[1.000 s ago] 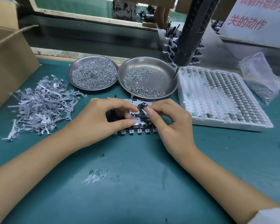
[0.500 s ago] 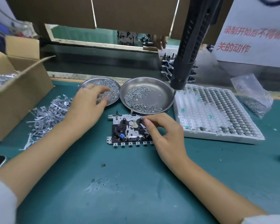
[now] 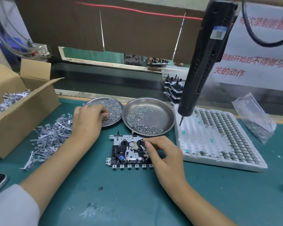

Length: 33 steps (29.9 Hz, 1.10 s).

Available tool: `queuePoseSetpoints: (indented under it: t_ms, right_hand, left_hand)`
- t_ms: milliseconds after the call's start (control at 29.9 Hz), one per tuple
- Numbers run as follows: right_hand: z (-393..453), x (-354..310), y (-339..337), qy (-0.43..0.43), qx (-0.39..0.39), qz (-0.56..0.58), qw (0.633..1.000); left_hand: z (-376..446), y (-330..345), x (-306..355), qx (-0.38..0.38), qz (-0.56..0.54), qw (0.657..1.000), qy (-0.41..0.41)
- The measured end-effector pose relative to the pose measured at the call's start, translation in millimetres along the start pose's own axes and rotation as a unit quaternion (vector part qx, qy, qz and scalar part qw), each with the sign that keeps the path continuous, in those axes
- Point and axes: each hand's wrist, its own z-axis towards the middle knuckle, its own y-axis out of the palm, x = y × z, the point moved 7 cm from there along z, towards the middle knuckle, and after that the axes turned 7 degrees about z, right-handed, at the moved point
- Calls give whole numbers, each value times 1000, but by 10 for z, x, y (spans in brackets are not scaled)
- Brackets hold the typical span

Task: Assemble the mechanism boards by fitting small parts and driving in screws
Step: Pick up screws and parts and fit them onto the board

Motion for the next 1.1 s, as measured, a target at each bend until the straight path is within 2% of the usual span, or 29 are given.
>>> queuePoseSetpoints:
  t_ms: [100, 334, 501, 668, 735, 835, 1102]
  right_hand:
    - [3, -2, 0, 1, 0, -3, 1000]
    - [5, 8, 4, 10, -3, 2, 1000]
    - [9, 12, -2, 15, 1, 13, 1000]
    - [19, 7, -20, 54, 20, 117, 992]
    - [26, 10, -15, 59, 12, 135, 989]
    - [27, 37, -14, 74, 8, 164, 984]
    - [10, 18, 7, 61, -11, 178, 982]
  left_hand:
    - [-11, 6, 2, -1, -19, 1000, -1]
    - [-134, -100, 34, 27, -156, 987, -9]
    - [-176, -162, 99, 11, -195, 980, -24]
    - [-566, -308, 732, -36, -323, 942, 86]
    - [-713, -282, 877, -62, -367, 923, 97]
    - [-796, -288, 946, -51, -383, 916, 114]
    - [-762, -259, 942, -78, -450, 885, 94]
